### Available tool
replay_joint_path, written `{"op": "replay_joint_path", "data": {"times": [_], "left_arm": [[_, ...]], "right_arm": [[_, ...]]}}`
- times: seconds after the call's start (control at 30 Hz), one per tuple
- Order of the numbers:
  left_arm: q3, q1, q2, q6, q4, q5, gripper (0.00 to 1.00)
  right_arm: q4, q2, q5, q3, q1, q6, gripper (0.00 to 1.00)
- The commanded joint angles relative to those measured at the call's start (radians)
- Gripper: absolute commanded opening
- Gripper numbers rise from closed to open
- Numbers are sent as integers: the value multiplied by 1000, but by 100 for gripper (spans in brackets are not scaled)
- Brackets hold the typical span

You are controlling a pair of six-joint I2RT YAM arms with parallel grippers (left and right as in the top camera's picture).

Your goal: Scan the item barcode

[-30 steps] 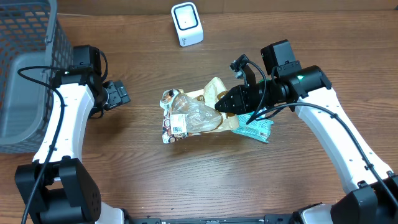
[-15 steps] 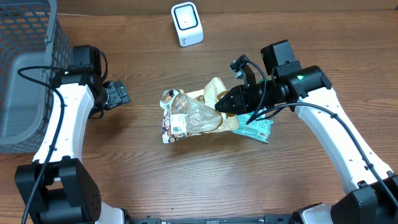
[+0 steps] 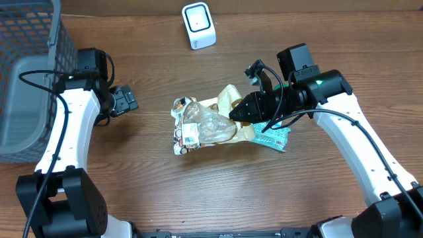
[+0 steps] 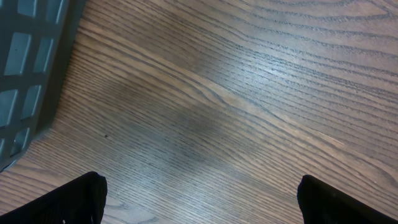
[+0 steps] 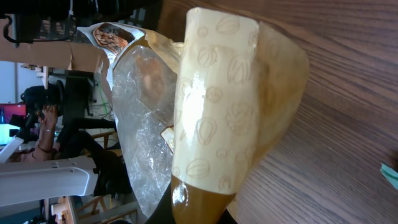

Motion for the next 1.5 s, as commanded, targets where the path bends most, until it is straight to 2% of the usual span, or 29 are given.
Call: {"op": "replay_joint_path", "data": {"times": [0.0, 0.57, 1.47], "left_arm": [[5, 0, -23, 22, 0, 1, 100], [5, -2, -23, 22, 0, 1, 100], [5, -1, -23, 22, 0, 1, 99]], "right_arm": [[-16, -21, 16, 6, -3, -12, 4], [-116, -21, 149, 5, -3, -12, 4], [-116, -21, 150, 4, -3, -12, 4]]}}
